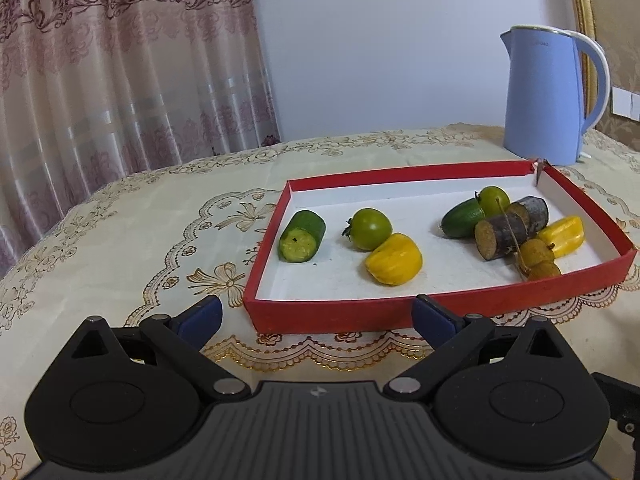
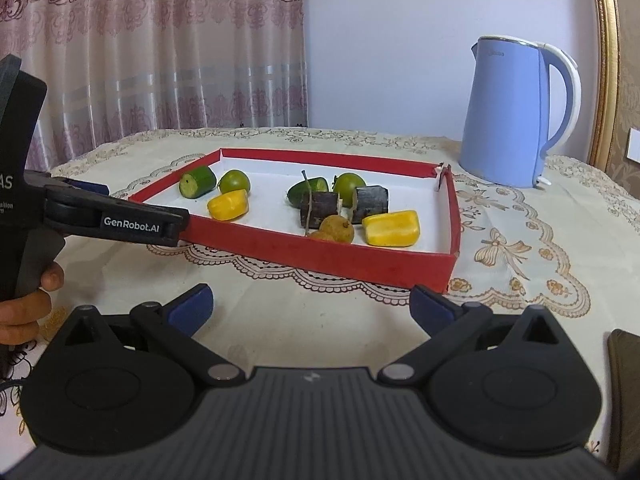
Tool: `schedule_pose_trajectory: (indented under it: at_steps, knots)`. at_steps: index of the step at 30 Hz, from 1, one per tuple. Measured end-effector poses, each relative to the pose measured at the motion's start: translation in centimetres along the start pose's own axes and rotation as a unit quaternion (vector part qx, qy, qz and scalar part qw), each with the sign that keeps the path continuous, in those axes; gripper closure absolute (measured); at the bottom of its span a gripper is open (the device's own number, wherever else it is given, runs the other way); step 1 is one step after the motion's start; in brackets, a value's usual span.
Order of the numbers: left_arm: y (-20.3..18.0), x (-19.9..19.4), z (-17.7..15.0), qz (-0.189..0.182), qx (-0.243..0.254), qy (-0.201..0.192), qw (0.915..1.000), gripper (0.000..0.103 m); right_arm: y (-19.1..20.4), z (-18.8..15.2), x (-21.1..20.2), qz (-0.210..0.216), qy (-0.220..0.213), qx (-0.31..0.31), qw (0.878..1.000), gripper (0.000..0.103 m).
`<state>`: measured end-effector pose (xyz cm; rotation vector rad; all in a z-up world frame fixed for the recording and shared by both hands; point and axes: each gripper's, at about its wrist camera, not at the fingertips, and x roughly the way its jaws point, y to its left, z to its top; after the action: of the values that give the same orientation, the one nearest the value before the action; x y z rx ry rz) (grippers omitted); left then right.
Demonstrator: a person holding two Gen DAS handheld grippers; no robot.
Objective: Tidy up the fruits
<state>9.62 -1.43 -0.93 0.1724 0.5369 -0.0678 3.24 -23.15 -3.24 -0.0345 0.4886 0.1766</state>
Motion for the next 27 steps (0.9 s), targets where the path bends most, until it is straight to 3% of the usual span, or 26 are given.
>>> schedule_pose_trajectory:
  at_steps: [7, 27]
  knots:
    - [0.18, 0.25, -0.05, -0.003, -0.006, 0.008, 0.9999, 0.001, 0.92, 0.04, 0.24, -0.004, 0.008, -0.027, 1.0, 0.0]
    - [0.64, 0.66, -0.04, -0.019, -0.023, 0.018, 0.9994, 0.001, 1.04, 0.04, -0.06, 0.0, 0.002, -0.03, 1.0, 0.0]
